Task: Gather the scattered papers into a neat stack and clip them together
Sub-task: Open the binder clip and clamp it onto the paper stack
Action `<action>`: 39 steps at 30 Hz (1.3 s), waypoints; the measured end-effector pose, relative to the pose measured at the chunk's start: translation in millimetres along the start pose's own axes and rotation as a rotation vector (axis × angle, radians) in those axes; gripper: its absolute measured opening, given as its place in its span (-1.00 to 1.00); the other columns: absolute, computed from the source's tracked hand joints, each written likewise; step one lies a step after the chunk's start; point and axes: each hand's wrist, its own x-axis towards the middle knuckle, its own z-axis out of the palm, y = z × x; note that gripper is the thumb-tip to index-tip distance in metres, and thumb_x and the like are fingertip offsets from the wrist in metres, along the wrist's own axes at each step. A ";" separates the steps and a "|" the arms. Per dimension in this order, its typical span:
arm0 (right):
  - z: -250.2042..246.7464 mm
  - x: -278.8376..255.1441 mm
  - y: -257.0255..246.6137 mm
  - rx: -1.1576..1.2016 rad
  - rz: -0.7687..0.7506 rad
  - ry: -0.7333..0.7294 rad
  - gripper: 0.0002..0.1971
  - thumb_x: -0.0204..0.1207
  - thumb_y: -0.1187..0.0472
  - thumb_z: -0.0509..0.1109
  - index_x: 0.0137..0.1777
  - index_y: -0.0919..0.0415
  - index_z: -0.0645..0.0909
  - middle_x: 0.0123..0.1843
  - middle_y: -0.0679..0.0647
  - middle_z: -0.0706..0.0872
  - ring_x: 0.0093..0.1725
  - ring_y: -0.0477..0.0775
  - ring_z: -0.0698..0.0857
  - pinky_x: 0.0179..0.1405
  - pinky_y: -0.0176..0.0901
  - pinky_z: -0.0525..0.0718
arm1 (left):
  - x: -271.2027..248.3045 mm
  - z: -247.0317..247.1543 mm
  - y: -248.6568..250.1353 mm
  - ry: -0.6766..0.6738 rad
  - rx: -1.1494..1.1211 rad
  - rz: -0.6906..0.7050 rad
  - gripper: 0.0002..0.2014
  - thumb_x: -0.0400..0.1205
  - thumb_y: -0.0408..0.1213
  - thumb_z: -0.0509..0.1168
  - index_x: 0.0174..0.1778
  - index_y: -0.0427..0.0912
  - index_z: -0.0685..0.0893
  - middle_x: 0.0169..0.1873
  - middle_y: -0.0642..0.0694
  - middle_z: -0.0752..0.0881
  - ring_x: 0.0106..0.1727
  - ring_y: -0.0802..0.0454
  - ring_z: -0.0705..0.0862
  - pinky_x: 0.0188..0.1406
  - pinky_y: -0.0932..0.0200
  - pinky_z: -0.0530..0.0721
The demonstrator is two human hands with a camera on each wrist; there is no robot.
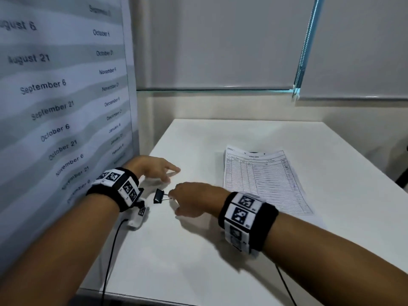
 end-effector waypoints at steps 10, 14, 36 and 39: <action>0.3 61.3 -32.9 -0.129 0.042 0.086 -0.66 0.70 0.05 0.33 0.43 0.05 0.60 0.40 0.10 0.68 0.36 0.24 0.68 0.06 0.03 0.65 | 20.6 10.0 -18.4 0.011 0.091 0.036 -0.30 0.72 -0.22 0.36 0.70 0.37 0.24 0.80 -0.03 0.11 0.81 -0.08 0.11 0.79 -0.22 0.09; -5.0 43.5 -35.2 -0.153 0.009 0.052 -0.72 0.73 0.17 0.27 0.39 0.15 0.60 0.30 0.10 0.71 0.18 0.20 0.72 -0.10 0.02 0.64 | 19.3 7.2 -13.8 0.014 0.153 0.015 -0.29 0.71 -0.12 0.38 0.70 0.41 0.21 0.81 0.02 0.06 0.81 -0.09 0.11 0.78 -0.21 0.10; -97.9 -126.1 181.8 1.115 0.052 0.791 -0.79 0.74 0.18 0.26 0.09 0.35 0.59 -0.23 0.14 0.68 -0.36 0.06 0.57 -0.35 -0.04 0.64 | -26.7 -73.7 187.1 0.669 -0.539 0.618 -0.72 0.65 0.09 0.41 0.25 0.17 0.76 0.07 0.17 0.83 0.06 0.11 0.81 0.18 0.00 0.75; -98.5 -128.1 195.4 1.193 0.079 0.885 -0.88 0.72 0.14 0.30 0.02 0.19 0.55 -0.36 -0.06 0.68 -0.42 0.01 0.58 -0.39 -0.06 0.63 | -43.5 -76.0 217.0 0.547 -0.688 0.845 -0.44 0.53 0.13 0.48 0.49 0.30 0.57 0.31 0.18 0.74 0.21 0.11 0.80 0.25 0.00 0.75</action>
